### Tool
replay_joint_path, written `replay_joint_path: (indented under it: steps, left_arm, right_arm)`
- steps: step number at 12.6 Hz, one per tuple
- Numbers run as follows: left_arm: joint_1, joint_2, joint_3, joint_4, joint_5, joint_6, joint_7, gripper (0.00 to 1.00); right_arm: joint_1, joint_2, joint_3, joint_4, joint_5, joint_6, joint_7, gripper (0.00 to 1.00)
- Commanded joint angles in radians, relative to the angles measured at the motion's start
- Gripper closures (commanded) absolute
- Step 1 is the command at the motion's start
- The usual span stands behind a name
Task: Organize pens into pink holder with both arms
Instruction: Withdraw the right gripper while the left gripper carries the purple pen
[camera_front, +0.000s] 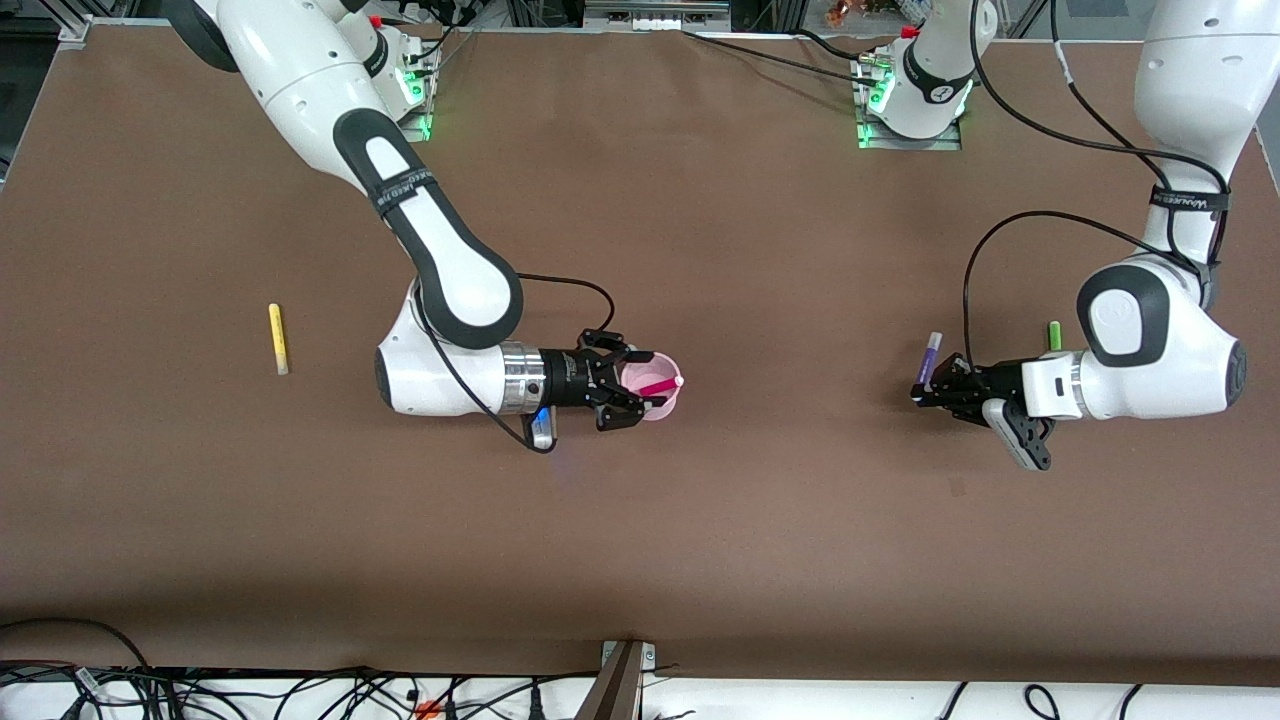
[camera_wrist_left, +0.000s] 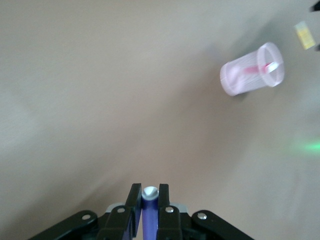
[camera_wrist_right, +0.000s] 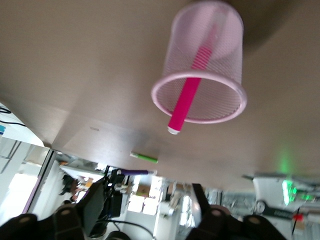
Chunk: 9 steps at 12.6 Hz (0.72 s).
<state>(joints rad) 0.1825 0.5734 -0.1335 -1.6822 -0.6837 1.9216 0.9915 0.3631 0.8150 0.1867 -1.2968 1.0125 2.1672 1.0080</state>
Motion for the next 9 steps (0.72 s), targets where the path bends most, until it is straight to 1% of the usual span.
replay_joint_path:
  steps: [1, 2, 3, 4, 5, 6, 7, 8, 9]
  left_arm:
    - [0.005, 0.054, -0.038, 0.105, -0.145, -0.102, 0.027, 1.00]
    - [0.006, 0.057, -0.066, 0.105, -0.210, -0.121, 0.036, 1.00]
    - [0.002, 0.062, -0.096, 0.107, -0.242, -0.122, 0.088, 1.00]
    - [0.002, 0.065, -0.131, 0.108, -0.258, -0.122, 0.183, 1.00]
    - [-0.001, 0.065, -0.162, 0.108, -0.307, -0.119, 0.256, 1.00]
    - [-0.017, 0.078, -0.184, 0.108, -0.366, -0.115, 0.289, 1.00]
    - [-0.052, 0.094, -0.192, 0.122, -0.405, -0.104, 0.321, 1.00]
    - [-0.095, 0.115, -0.190, 0.174, -0.421, -0.073, 0.367, 1.00]
    - [-0.144, 0.129, -0.190, 0.218, -0.425, -0.008, 0.392, 1.00]
  right_arm:
    - [-0.021, -0.094, -0.001, -0.002, -0.217, -0.026, -0.011, 0.00]
    - [-0.021, -0.129, -0.010, -0.006, -0.347, -0.026, -0.008, 0.00]
    - [-0.021, -0.173, -0.025, -0.018, -0.435, -0.038, -0.014, 0.00]
    - [-0.021, -0.209, -0.059, -0.028, -0.509, -0.094, -0.029, 0.00]
    - [-0.021, -0.243, -0.099, -0.030, -0.579, -0.181, -0.081, 0.00]
    - [-0.021, -0.281, -0.139, -0.030, -0.600, -0.273, -0.170, 0.00]
    - [-0.021, -0.327, -0.198, -0.038, -0.604, -0.335, -0.260, 0.00]
    - [-0.021, -0.374, -0.241, -0.056, -0.611, -0.390, -0.367, 0.00]
    - [-0.021, -0.439, -0.284, -0.099, -0.649, -0.432, -0.487, 0.00]
